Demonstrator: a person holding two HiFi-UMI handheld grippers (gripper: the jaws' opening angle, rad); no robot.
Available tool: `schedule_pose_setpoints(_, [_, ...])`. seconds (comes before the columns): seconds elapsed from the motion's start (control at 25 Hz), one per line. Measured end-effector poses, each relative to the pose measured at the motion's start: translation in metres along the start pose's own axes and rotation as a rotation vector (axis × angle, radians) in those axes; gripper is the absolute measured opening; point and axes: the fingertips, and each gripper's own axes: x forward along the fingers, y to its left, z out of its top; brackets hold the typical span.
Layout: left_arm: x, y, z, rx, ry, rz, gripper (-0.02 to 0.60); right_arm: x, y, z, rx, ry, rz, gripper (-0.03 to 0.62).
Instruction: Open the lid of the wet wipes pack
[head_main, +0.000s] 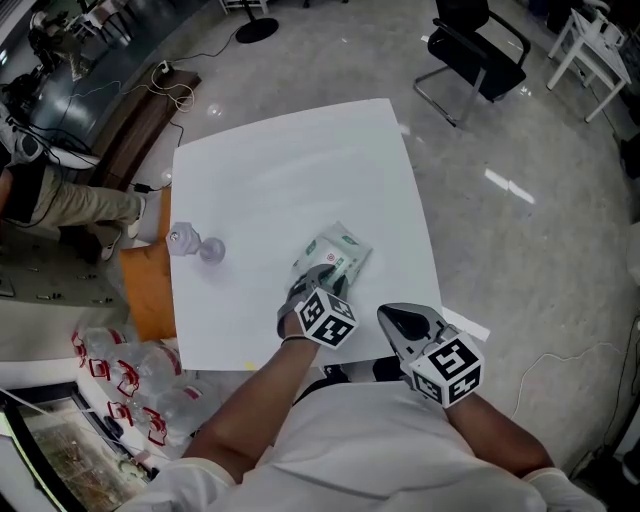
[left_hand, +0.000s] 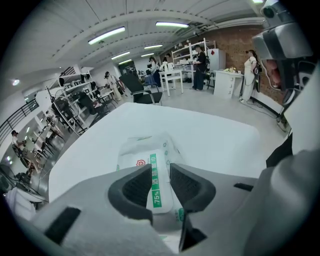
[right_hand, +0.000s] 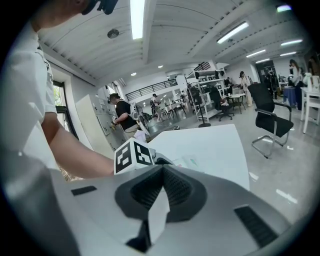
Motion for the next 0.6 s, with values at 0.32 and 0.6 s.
schedule_pose_setpoints(0.32, [-0.002,0.003,0.000,-0.124,-0.008,-0.065,0.100,0.000,-0.005,-0.001,-0.006,0.007,-0.001,0.006])
schedule_pose_setpoints(0.6, [-0.014,0.006,0.006,-0.292,-0.056,-0.173,0.055,0.002,-0.004,0.000,-0.012,0.007,0.000,0.006])
